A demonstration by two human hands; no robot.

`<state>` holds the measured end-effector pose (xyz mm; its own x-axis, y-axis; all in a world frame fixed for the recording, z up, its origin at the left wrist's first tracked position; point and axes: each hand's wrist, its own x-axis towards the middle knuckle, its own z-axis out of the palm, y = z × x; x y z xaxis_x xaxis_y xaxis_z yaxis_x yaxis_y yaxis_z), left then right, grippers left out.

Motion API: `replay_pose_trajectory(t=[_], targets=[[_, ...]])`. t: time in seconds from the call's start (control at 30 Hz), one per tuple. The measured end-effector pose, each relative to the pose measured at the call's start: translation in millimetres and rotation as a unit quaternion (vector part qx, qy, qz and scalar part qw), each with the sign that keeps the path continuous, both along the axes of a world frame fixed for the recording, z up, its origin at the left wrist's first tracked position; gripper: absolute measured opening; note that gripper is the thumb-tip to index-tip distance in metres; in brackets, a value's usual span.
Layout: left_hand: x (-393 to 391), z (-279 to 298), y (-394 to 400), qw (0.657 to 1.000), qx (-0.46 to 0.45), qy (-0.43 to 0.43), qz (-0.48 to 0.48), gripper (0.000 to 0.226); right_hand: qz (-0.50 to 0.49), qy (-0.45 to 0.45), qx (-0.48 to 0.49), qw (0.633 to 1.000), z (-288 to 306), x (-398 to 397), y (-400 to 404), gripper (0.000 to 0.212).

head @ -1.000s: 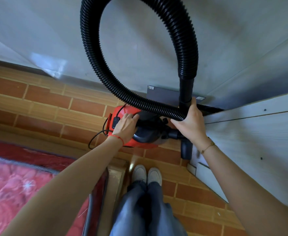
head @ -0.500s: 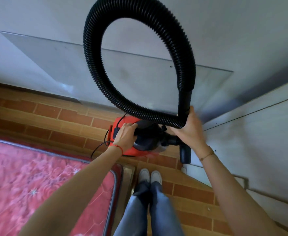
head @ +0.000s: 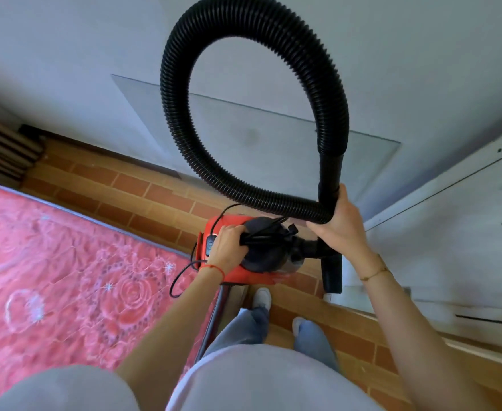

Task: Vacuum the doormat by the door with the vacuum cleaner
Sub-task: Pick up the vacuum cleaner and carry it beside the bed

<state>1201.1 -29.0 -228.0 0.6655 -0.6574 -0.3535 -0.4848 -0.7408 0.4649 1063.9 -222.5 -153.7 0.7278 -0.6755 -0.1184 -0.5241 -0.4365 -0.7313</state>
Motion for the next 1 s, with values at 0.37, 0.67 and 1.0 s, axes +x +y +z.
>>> replay_pose_trajectory(t=[0.37, 0.67, 1.0], targets=[[-136.2, 32.9, 83.7, 0.982, -0.042, -0.042, 0.182, 0.018, 0.162, -0.010, 0.018, 0.987, 28.8, -63.2, 49.2, 0.052], [-289.4, 49.9, 163.7, 0.916, -0.055, -0.031, 0.397, 0.025, 0.373, -0.018, 0.033, 0.927, 58.1, -125.8, 121.8, 0.038], [-468.1, 55.6, 260.1, 0.799, -0.069, -0.024, 0.597, 0.026, 0.577, -0.013, 0.039, 0.816, 57.6, -197.7, 244.4, 0.044]])
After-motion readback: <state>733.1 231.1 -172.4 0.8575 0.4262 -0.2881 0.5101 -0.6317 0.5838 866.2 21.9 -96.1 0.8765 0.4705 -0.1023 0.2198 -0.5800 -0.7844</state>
